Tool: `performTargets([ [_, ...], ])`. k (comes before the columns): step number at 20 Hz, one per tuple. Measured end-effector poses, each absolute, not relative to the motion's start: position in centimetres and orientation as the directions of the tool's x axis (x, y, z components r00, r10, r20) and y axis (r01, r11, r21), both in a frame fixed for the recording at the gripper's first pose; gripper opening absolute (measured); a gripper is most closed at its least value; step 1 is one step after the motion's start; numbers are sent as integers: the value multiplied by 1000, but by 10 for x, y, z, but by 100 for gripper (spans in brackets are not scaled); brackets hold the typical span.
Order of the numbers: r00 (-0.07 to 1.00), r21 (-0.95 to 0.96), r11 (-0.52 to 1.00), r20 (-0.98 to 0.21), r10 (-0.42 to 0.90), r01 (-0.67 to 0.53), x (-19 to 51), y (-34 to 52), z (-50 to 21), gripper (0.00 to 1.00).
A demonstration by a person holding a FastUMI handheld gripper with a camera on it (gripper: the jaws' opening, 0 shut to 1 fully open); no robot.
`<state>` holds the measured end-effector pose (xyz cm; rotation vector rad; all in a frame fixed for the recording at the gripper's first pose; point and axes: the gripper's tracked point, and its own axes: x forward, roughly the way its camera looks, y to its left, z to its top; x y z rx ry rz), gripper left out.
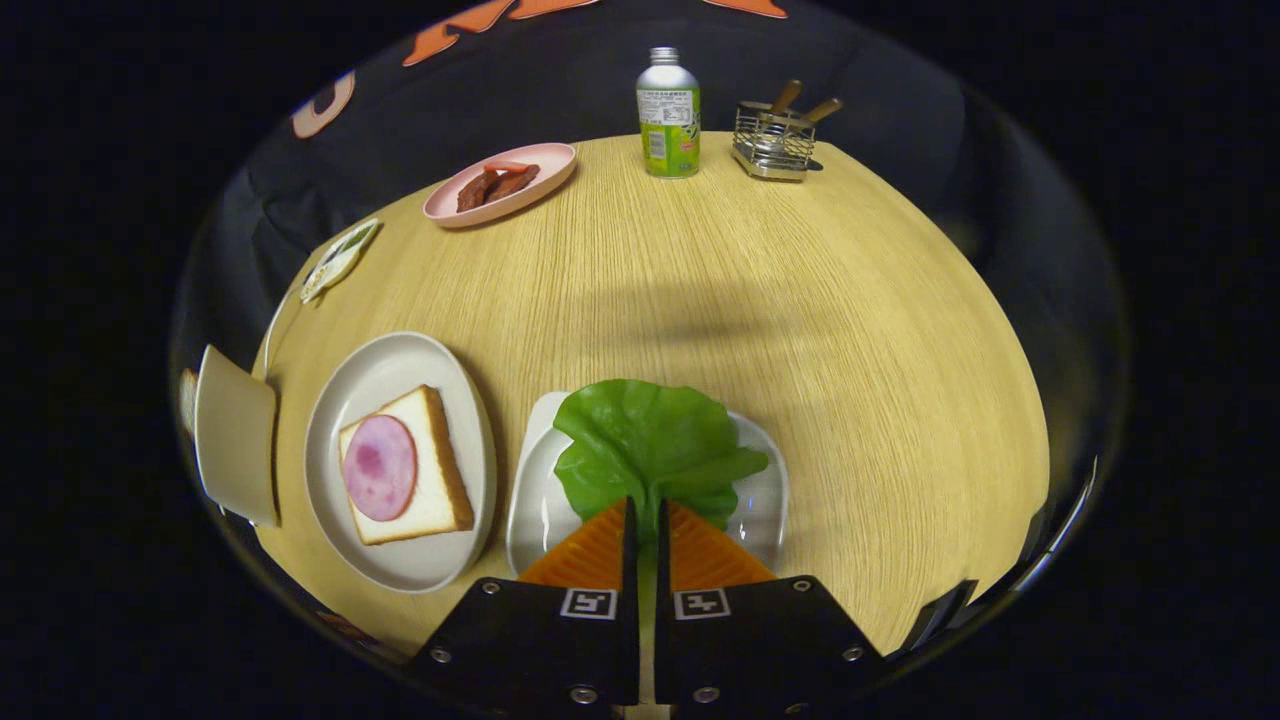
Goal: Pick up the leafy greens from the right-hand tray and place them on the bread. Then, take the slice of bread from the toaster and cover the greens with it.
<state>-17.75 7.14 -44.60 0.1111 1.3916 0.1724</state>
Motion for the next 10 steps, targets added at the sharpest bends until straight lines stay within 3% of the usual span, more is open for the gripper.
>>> performTargets([
  [10, 270, 284, 951, -912, 307, -122, -153, 122, -369, 7],
])
